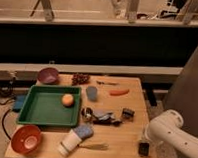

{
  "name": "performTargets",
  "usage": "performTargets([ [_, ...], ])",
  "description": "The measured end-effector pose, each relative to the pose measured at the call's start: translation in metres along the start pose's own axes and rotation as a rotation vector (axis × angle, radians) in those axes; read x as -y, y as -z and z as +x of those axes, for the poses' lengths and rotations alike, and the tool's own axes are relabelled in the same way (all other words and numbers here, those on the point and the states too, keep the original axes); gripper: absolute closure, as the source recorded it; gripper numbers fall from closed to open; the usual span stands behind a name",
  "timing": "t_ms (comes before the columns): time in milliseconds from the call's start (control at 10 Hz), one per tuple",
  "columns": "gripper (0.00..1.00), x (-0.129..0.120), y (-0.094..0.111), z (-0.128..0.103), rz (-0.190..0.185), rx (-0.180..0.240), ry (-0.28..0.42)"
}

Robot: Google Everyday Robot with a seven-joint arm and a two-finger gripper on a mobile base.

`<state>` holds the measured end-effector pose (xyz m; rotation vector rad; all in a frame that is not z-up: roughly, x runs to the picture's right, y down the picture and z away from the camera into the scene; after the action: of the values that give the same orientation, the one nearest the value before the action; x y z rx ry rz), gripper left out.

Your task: Wipe table surface with eraser

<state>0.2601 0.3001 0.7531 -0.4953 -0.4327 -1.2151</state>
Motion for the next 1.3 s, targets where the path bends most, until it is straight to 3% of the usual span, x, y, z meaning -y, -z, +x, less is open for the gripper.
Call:
performTargets([
  [300, 0.92, 0.033, -0.007, 0.007, 0.015, -0.002, 0.013],
  [800, 0.92, 0.134, -0.024, -0.014, 0.051, 0.046, 0.151],
  [1000, 0.92, 0.151, -0.018, -0.027, 0.066, 0.062, 0.196],
  [1300, 0.92, 0.138, -0.003, -0.045, 0.049, 0.064, 0.245],
])
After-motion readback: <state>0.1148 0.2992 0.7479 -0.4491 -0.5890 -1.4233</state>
